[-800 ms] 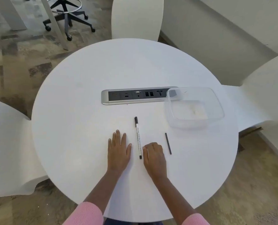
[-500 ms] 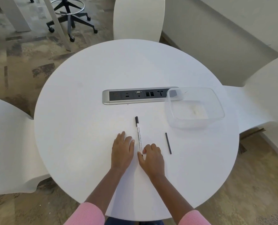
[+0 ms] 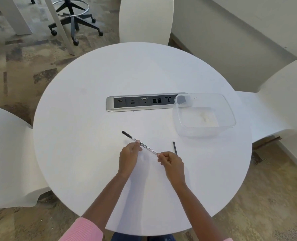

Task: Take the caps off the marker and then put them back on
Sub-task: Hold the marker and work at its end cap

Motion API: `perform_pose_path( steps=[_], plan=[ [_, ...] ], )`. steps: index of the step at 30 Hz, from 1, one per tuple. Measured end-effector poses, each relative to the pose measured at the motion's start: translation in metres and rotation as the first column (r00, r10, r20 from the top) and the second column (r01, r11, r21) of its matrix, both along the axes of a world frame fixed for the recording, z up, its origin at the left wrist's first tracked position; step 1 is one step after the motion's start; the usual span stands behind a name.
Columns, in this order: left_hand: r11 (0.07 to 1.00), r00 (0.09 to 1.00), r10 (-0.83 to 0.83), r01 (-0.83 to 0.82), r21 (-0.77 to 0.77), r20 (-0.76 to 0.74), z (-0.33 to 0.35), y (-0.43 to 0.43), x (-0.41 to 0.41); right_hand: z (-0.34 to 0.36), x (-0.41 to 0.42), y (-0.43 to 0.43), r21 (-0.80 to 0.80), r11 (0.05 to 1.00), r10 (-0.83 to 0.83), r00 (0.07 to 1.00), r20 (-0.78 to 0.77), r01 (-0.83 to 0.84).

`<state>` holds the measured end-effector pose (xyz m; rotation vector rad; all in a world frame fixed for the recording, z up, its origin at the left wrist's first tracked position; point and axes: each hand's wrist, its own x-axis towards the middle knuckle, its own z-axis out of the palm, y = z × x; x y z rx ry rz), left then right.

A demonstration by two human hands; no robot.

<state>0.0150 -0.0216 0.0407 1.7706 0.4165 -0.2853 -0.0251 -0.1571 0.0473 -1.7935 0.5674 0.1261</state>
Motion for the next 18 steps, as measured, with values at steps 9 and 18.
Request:
perform_pose_path(
  steps=[9,18],
  plan=[
    [0.688,0.968,0.097,-0.234,-0.687,-0.233,0.017,-0.009,0.004,0.025,0.005,-0.015,0.219,0.969,0.127,0.991,-0.047,-0.114],
    [0.672,0.980,0.084,-0.191,-0.715,-0.182,0.025,-0.011,0.006,0.034,0.007,-0.013,0.323,0.944,0.147,0.967,-0.208,-0.074]
  ],
)
